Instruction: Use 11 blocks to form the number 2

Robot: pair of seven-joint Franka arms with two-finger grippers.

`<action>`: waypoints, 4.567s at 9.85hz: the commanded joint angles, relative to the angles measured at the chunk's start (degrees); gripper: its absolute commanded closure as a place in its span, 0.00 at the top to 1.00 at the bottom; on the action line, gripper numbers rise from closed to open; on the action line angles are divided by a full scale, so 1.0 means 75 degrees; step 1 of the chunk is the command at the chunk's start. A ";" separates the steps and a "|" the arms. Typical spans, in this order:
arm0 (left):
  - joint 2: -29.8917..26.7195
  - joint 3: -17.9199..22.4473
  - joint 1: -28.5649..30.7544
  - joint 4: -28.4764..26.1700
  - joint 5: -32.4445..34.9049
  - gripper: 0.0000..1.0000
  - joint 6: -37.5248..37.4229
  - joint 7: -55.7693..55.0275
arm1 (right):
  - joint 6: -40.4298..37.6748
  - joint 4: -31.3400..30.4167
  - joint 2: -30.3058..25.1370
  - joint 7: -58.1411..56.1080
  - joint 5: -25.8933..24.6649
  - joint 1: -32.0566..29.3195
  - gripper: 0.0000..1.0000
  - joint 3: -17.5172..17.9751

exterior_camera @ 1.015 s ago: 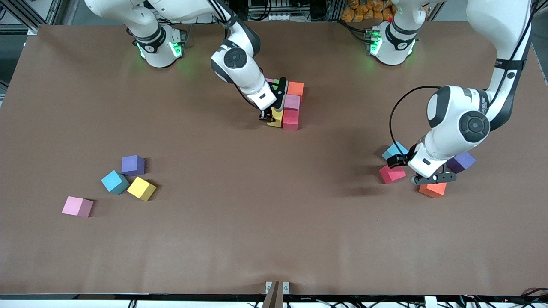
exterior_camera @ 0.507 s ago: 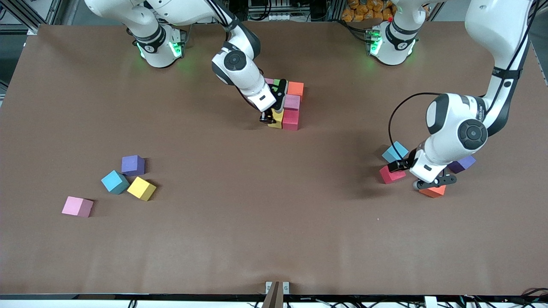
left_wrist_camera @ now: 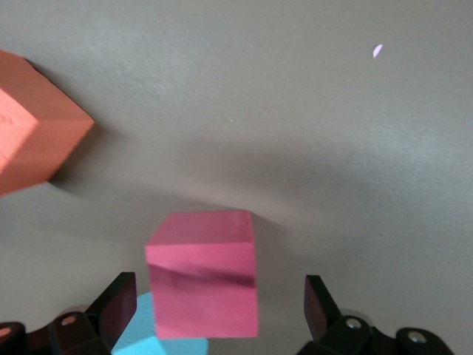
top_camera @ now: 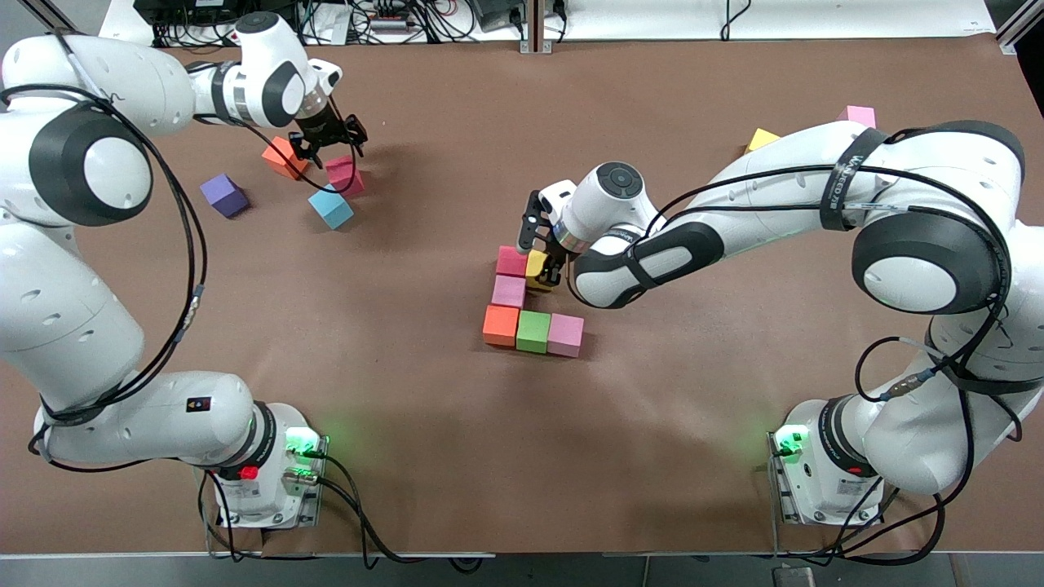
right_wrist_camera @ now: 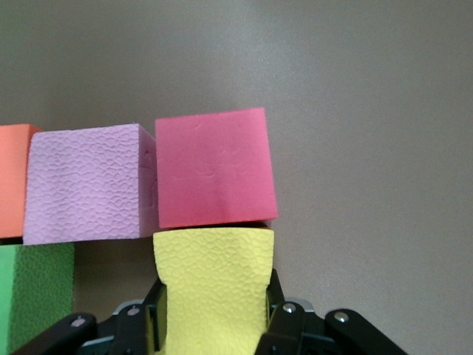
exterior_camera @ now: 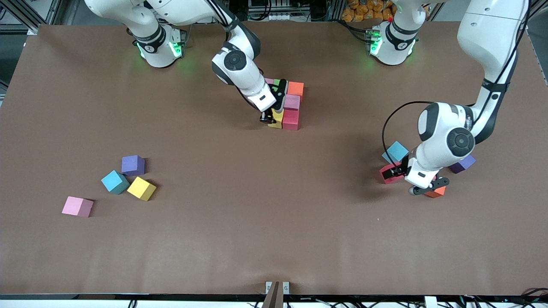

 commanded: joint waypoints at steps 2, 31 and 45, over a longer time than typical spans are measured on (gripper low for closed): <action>0.0018 0.0096 -0.0132 -0.0005 -0.0004 1.00 -0.0013 -0.0114 | 0.0215 0.0034 0.0199 0.0029 0.0125 0.0156 0.25 -0.0061; -0.0369 -0.0584 -0.1230 0.2067 -0.0437 0.00 -0.1818 -0.3595 | -0.4869 0.0444 -0.2496 0.0170 0.0255 -0.2933 1.00 -0.0190; 0.0823 -0.0959 -0.4758 0.3801 -0.0906 0.00 -0.2088 -1.1735 | -0.2880 0.2190 0.0831 -0.4730 -0.0613 -0.6570 1.00 -0.0553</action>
